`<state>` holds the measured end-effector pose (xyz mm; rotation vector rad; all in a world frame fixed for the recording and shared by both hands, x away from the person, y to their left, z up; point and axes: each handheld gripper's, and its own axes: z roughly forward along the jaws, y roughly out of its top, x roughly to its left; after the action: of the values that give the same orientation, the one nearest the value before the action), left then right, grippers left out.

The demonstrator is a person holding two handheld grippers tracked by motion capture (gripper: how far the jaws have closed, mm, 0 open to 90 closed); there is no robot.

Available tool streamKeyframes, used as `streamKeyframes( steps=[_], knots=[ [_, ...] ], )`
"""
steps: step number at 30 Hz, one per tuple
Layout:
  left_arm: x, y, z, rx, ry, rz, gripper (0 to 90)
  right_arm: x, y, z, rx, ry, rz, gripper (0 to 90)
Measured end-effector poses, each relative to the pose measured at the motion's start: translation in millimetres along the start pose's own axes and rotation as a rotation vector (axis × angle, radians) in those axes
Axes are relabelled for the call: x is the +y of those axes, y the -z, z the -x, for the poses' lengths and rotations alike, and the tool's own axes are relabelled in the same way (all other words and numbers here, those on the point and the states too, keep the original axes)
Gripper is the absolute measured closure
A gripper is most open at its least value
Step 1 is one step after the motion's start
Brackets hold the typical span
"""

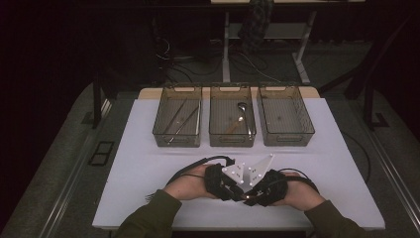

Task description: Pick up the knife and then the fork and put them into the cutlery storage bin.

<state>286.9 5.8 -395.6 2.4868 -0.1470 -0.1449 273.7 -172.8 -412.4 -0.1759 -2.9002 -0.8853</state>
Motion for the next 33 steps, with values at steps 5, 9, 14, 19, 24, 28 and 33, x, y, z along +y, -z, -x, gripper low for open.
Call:
streamKeyframes(
  steps=[5, 9, 14, 19, 24, 28, 33],
  knots=[
    [-1.0, -0.7, -0.3, 0.009, -0.007, 0.016, 74.6, -1.0, 0.8, 0.6, 0.009, -0.02, 0.001, 75.1],
    [-5.6, 5.1, -2.4, 0.046, 0.022, 0.055, 61.5, -2.9, 2.2, 1.4, -0.004, -0.03, 0.002, 75.1],
    [-20.2, 19.7, -3.9, 0.087, 0.099, 0.138, 50.4, -9.0, 3.8, 5.5, -0.021, -0.053, 0.01, 75.0],
    [-42.4, 38.8, -4.4, 0.168, 0.205, 0.243, 42.7, -16.3, 12.7, 10.1, -0.044, -0.087, 0.047, 75.0],
    [-67.8, 55.1, 3.1, 0.263, 0.305, 0.327, 35.6, -25.9, 22.8, 16.2, -0.079, -0.131, 0.085, 75.0],
    [-87.2, 61.2, 12.1, 0.335, 0.364, 0.353, 30.9, -31.5, 29.4, 21.1, -0.106, -0.174, 0.117, 75.0],
    [-103.7, 61.4, 21.2, 0.401, 0.401, 0.358, 18.8, -36.7, 36.2, 25.9, -0.146, -0.215, 0.153, 75.0]
  ],
)
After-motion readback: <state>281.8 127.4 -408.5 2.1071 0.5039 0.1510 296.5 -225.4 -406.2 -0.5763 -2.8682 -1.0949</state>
